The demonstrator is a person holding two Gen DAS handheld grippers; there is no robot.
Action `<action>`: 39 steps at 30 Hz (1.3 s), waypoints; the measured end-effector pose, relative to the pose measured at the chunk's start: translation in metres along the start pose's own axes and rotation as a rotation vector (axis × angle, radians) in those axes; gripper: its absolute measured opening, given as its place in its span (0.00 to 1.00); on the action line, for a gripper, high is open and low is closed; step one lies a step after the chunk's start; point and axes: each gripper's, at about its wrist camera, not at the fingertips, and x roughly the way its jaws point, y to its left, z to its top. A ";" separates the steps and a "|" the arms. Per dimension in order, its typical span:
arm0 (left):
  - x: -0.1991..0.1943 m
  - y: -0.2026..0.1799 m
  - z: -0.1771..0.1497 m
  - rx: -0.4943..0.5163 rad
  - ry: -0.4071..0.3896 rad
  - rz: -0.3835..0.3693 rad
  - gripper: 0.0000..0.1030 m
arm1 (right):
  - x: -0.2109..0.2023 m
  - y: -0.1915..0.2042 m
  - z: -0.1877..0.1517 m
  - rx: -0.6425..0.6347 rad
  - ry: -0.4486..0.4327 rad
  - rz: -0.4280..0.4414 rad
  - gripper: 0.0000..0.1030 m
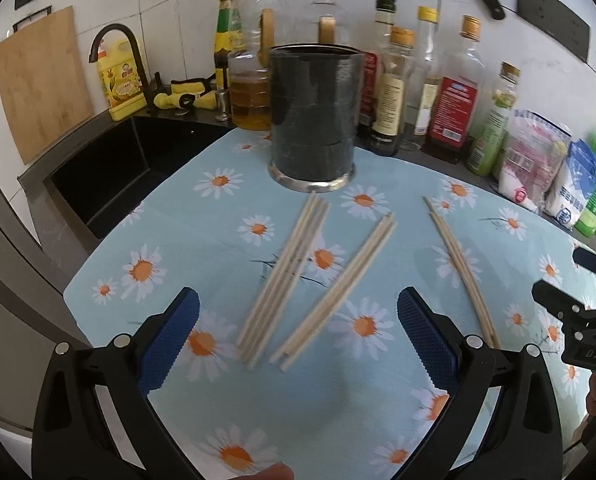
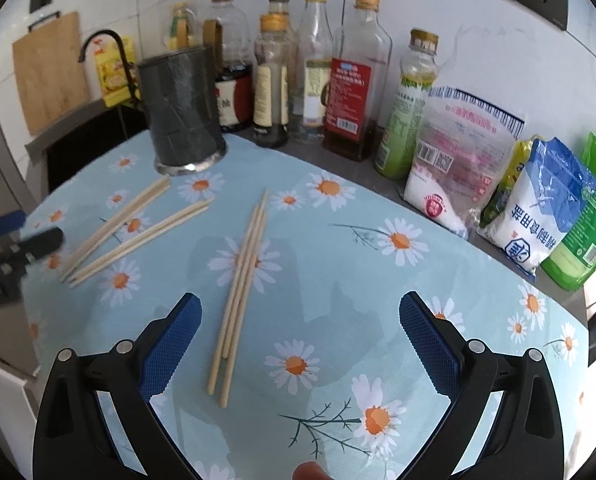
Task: Organize utensils
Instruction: 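Lower the left gripper onto one chopstick while the right gripper grasps another chopstick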
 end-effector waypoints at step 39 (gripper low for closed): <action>0.136 0.057 0.036 0.269 0.319 -0.168 0.96 | 0.094 -0.011 0.011 0.147 0.280 -0.089 0.92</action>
